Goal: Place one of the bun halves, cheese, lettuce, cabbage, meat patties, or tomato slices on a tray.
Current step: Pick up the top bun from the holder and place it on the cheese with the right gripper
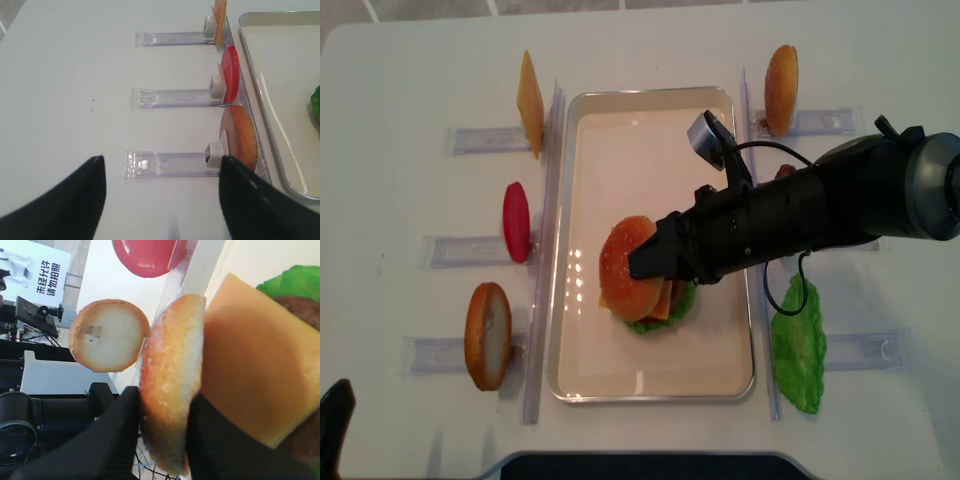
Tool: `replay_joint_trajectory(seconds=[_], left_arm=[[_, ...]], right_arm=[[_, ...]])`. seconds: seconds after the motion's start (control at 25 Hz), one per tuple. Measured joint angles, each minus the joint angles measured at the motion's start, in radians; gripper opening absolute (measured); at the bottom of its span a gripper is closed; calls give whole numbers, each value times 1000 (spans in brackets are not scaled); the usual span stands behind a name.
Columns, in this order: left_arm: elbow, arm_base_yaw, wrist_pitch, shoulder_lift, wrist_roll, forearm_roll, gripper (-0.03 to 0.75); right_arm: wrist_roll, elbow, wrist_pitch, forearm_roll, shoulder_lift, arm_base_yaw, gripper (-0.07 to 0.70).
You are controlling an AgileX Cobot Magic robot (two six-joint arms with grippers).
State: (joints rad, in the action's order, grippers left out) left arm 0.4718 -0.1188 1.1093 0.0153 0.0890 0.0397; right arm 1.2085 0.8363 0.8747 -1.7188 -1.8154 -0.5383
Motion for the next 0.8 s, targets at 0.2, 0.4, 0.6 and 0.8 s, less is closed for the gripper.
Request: replay_joint_trajectory(seconds=[0.2, 0.4, 0.6, 0.8], left_arm=[[0, 0, 0, 0, 0, 0, 534], [0, 0, 0, 0, 0, 0, 534], [0, 0, 0, 0, 0, 0, 534], [0, 0, 0, 0, 0, 0, 534]], right_arm=[[-7, 0, -26, 23, 0, 0, 262], [-9, 0, -65, 40, 0, 7, 398], [-9, 0, -94, 69, 31, 9, 437], [-20, 0, -207, 158, 122, 11, 477]])
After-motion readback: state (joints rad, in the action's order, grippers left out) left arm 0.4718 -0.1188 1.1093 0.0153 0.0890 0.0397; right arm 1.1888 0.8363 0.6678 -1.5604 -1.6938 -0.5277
